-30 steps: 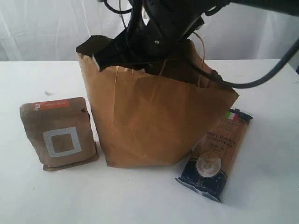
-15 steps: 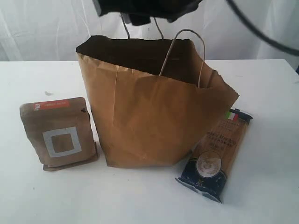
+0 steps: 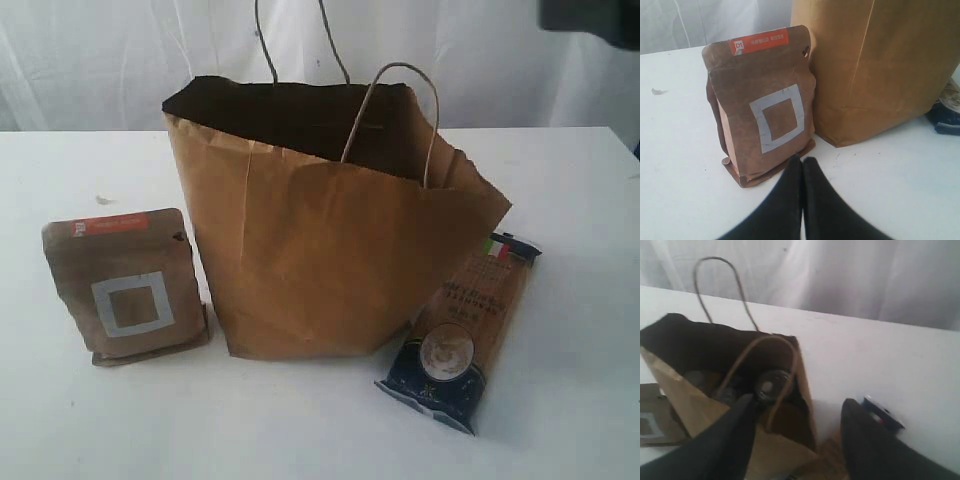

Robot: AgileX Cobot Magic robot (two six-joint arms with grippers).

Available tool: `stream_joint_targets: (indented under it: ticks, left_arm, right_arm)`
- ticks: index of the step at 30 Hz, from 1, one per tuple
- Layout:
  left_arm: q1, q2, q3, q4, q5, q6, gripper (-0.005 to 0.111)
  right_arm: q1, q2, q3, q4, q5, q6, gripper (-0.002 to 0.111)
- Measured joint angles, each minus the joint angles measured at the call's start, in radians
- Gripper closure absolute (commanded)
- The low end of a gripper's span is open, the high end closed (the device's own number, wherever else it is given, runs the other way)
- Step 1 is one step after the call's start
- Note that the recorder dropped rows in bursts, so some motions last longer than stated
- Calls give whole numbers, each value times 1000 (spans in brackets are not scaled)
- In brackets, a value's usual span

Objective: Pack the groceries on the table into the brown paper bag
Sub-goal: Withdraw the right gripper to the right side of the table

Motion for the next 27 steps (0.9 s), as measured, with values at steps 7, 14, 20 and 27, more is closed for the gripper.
stream_joint_targets:
  ticks: [7,14,20,27]
  left_arm:
    - [0,0,0,0,0,0,106]
    - [0,0,0,0,0,0,106]
    - [0,0,0,0,0,0,106]
    - [0,0,0,0,0,0,106]
  right_arm:
    - [0,-181,220,-36,177,153,60]
    - [0,-222,368,106,80,57,60]
    - [0,-175,380,258,-142,-221,60]
    - [2,-78,317,322,-269,-511,60]
